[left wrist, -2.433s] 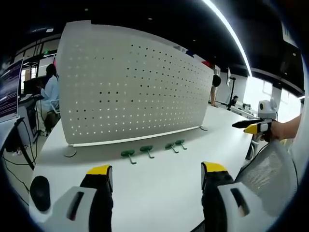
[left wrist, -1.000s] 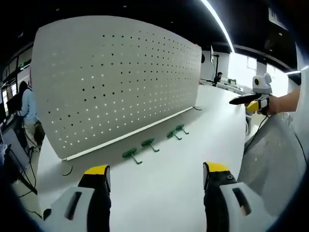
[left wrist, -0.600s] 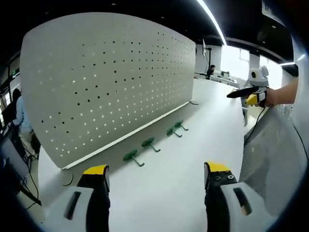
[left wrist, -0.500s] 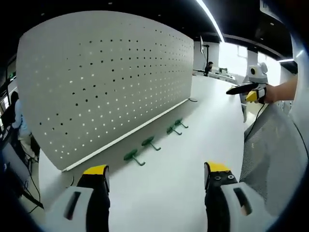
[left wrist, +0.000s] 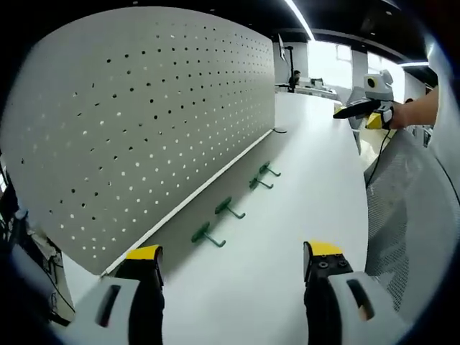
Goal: Insert the hook assembly into the mounting plate slot until the hook locks in place.
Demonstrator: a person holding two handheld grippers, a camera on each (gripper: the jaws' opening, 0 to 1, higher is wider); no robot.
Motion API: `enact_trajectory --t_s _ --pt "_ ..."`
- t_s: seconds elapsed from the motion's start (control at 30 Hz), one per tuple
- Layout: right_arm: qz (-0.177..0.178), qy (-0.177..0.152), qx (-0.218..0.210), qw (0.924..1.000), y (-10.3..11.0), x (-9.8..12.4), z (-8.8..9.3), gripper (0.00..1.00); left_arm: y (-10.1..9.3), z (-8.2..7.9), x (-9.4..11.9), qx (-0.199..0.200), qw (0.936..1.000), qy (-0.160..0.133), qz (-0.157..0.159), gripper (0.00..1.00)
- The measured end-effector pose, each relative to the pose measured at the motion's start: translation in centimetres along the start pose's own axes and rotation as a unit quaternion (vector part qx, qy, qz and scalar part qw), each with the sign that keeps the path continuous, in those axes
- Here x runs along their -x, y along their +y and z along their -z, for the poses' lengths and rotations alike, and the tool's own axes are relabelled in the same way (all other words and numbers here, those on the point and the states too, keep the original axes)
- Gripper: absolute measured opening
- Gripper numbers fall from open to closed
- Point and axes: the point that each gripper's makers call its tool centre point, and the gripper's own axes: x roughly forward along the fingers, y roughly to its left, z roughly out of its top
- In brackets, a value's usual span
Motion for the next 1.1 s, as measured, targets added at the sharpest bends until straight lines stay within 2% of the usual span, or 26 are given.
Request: enact_trajectory --t_s 0.33,0.5,0.77,0.87,1.1 --pt "0.001 0.006 -0.003 1.0000 -0.2 0.2 0.5 0.66 1.0 -0.1 -0.6 -0.036 0.9990 0.022 0.013 0.81" --pt "-0.002 0.013 0.001 0.9999 0.0 0.0 0.7 0.66 1.3 0.5 -1.4 -0.056 0.9972 0.041 0.026 0.81" --pt "-0.006 0.018 0.005 0.9998 0.2 -0.3 1.0 0.67 1.9 0.4 -2.3 -0.074 0.9950 0.055 0.040 0.82" --pt "-0.008 0.022 0.006 0.9997 0.4 -0.4 1.2 0.67 2.2 0.4 -2.6 -0.066 0.9950 0.058 0.046 0.84" --pt "-0.008 0.027 0.010 0.9996 0.4 -0.3 1.4 0.67 2.8 0.5 -3.2 -0.086 0.9913 0.076 0.063 0.83"
